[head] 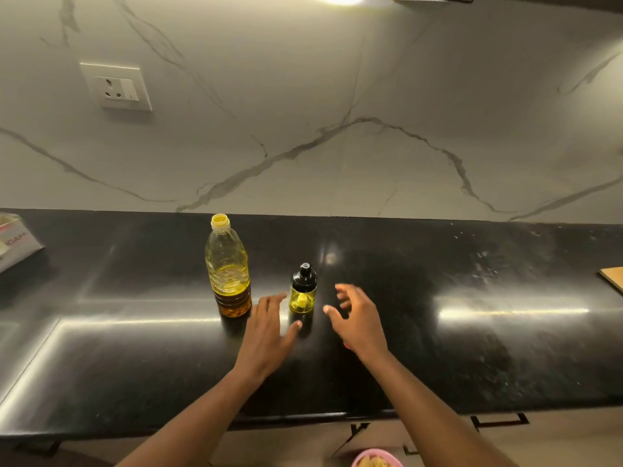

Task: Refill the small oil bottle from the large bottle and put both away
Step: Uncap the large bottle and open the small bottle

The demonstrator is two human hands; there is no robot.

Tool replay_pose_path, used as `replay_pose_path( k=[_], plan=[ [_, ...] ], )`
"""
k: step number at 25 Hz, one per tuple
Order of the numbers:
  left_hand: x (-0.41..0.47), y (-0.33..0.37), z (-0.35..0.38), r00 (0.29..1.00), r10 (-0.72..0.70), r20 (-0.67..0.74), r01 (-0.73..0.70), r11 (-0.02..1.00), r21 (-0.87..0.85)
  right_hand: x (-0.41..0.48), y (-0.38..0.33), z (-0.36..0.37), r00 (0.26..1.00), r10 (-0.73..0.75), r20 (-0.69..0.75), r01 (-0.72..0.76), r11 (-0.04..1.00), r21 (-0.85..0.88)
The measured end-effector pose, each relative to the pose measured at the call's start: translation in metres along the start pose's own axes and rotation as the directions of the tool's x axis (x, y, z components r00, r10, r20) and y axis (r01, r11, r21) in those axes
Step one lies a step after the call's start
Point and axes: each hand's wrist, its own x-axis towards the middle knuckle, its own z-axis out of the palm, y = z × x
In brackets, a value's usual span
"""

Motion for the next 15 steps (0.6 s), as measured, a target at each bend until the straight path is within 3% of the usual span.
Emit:
replay_pose_path(
  k=[4,8,15],
  plan=[
    [0.036,0.013,-0.006,0.988,-0.150,0.038,0.155,0.970,-0.189,0.059,-0.068,-0.006,0.987,-0.103,0.121,0.123,0.976,-0.179],
    [0.062,0.015,-0.001,0.976,-0.185,0.118,0.205,0.959,-0.195,0.087,-0.099,0.002,0.979,-0.005,0.202,0.080,0.927,-0.366],
    [0.069,0.014,0.006,0.984,-0.175,0.045,0.180,0.951,-0.252,0.095,-0.102,0.000,0.965,0.042,0.259,0.033,0.960,-0.278]
  ],
)
